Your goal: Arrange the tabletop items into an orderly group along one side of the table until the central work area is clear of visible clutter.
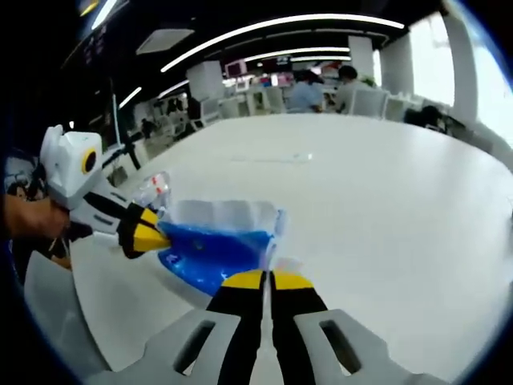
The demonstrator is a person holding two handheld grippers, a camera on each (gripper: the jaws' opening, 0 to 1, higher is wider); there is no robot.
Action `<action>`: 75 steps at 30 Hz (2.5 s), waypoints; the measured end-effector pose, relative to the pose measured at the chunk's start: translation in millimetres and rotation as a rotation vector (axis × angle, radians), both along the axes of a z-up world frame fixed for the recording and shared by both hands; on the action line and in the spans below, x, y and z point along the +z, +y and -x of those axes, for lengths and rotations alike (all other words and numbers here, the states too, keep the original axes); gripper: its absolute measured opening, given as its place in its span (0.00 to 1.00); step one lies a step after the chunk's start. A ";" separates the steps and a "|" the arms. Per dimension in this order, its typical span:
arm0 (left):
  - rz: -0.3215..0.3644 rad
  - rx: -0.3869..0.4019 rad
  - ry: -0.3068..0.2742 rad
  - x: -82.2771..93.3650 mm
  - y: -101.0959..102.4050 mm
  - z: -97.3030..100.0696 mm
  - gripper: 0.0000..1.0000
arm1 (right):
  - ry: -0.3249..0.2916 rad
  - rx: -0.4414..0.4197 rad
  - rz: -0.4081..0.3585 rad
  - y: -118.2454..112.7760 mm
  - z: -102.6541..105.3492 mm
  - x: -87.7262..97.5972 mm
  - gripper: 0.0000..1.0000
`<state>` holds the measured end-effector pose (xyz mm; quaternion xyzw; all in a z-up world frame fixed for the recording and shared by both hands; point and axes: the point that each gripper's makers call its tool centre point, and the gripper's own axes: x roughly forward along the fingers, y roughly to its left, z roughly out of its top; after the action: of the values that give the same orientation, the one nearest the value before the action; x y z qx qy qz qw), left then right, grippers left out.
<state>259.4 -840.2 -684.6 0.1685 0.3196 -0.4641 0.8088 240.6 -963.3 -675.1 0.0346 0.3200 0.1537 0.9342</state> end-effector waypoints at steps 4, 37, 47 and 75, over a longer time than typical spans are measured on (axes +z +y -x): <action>-0.004 -0.008 0.003 -3.0 -5.0 -5.1 0.01 | 0.003 -0.008 -0.003 -4.4 -3.8 -2.7 0.00; -0.005 -0.027 0.022 -17.4 -51.6 -36.5 0.02 | -0.032 -0.070 0.002 -49.9 -28.9 -22.0 0.00; -0.019 -0.043 0.033 -26.8 -67.5 -39.8 0.02 | -0.046 -0.087 0.014 -64.0 -32.6 -31.4 0.00; -0.045 -0.050 0.046 -47.1 -88.8 -57.2 0.02 | -0.080 -0.097 0.062 -86.3 -52.1 -47.1 0.00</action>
<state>316.6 -929.0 -731.8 0.1838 0.3444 -0.4805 0.7853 292.7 -1049.6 -722.2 0.0150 0.2849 0.0996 0.9533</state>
